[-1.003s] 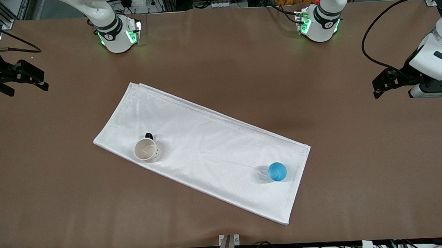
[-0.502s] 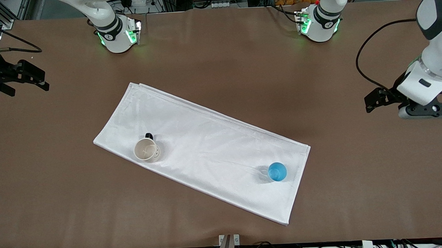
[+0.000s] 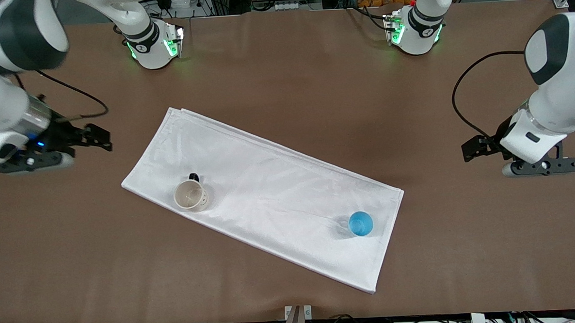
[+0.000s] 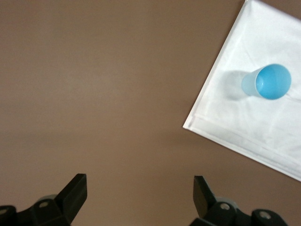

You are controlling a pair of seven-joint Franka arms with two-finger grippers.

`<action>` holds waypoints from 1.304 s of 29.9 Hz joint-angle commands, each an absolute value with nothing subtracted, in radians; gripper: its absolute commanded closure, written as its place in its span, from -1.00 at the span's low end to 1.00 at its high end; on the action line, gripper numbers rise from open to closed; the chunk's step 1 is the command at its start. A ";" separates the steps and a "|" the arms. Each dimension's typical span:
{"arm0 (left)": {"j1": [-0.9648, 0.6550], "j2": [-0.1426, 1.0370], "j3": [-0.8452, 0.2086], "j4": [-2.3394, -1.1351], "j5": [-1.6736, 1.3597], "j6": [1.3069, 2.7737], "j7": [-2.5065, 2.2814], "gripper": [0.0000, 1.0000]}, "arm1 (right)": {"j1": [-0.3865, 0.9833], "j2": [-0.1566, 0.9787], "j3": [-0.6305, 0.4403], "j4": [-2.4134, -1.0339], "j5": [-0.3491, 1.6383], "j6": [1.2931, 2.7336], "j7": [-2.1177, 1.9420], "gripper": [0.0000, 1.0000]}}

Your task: Place blue cup into white mug on table

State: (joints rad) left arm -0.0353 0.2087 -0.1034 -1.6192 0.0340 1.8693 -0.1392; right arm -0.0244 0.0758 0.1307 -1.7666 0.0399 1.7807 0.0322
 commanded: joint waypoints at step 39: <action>-0.264 0.715 -0.106 -1.463 -0.023 2.465 -0.692 -1.00 | 0.074 0.351 0.281 -2.066 -0.052 2.359 0.380 -1.00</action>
